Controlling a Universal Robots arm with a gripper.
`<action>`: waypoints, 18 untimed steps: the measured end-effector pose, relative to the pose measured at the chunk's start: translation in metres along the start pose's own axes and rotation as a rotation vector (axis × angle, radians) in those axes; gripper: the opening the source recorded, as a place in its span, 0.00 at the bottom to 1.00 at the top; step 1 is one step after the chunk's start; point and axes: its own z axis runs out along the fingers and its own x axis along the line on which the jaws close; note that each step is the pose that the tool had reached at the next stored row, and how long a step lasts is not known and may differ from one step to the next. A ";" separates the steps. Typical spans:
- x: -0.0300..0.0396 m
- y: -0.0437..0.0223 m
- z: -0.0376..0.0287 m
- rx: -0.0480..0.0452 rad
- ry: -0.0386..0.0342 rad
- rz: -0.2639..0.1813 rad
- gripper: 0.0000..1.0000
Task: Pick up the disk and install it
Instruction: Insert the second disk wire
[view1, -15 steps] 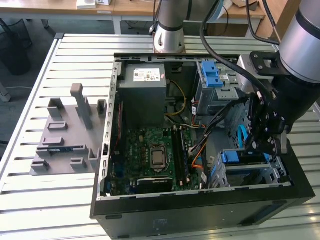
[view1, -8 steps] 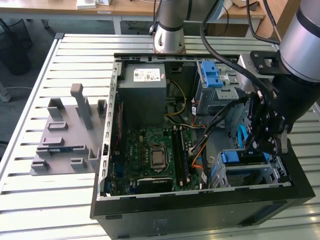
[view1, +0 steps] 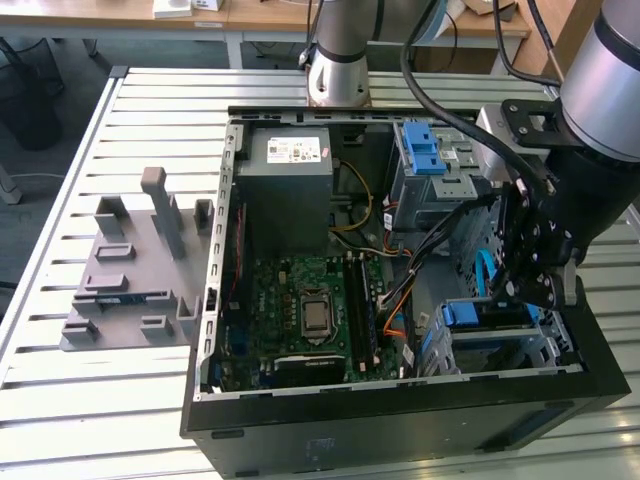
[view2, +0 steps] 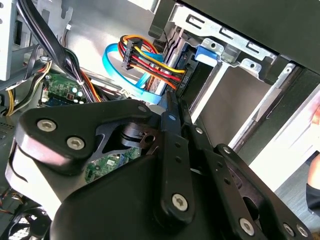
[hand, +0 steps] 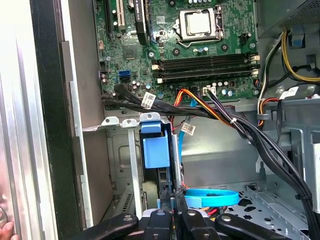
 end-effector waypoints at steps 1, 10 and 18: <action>0.0000 -0.0001 0.0000 0.0000 0.0001 0.000 0.17; -0.0001 -0.0007 0.0044 0.0000 0.0001 0.000 0.17; -0.0001 -0.0009 0.0066 0.0000 0.0001 0.000 0.17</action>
